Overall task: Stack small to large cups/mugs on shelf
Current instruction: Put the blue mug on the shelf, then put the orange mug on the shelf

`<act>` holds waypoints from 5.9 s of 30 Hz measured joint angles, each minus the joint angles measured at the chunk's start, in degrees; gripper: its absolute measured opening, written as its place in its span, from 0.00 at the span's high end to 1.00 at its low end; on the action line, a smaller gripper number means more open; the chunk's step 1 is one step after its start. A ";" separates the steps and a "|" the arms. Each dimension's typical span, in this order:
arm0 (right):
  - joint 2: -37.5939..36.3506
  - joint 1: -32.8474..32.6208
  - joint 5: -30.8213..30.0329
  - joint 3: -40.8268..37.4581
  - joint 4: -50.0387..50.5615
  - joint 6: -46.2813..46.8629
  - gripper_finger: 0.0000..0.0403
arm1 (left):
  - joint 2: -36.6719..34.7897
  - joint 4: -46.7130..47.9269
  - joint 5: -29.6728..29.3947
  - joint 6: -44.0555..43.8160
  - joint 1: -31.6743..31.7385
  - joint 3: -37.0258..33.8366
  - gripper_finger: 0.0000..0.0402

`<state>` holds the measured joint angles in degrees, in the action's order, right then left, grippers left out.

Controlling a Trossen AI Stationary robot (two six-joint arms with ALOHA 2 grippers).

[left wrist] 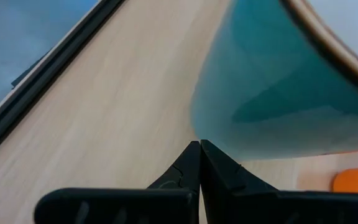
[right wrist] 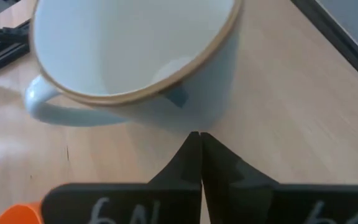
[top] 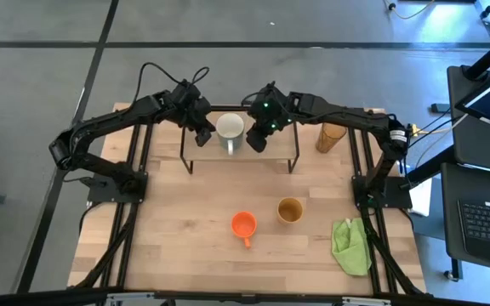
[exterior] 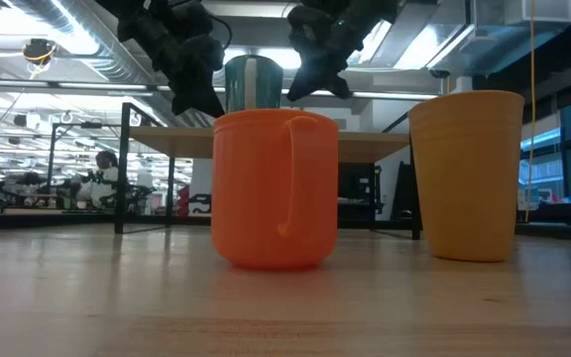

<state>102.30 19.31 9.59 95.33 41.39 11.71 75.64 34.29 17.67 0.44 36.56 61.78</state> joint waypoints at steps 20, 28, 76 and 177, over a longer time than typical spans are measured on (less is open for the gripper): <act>0.07 0.73 2.66 0.00 -2.79 -0.44 1.00 | -7.45 5.59 -2.05 -0.33 0.13 0.00 1.00; 0.24 0.83 4.19 0.02 -4.94 -0.08 1.00 | -7.45 3.65 -1.98 -1.39 -1.15 0.01 1.00; 0.35 0.64 8.59 0.02 -5.28 0.09 1.00 | -7.41 -10.74 1.08 -5.48 -1.23 -9.18 1.00; -27.76 -17.07 -35.52 0.02 21.57 -3.38 0.57 | 29.57 -0.08 -33.04 -106.52 -63.17 15.98 0.75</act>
<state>74.54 2.24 -25.93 95.35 62.96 8.33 105.21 34.22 -15.38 -106.08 -26.61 77.76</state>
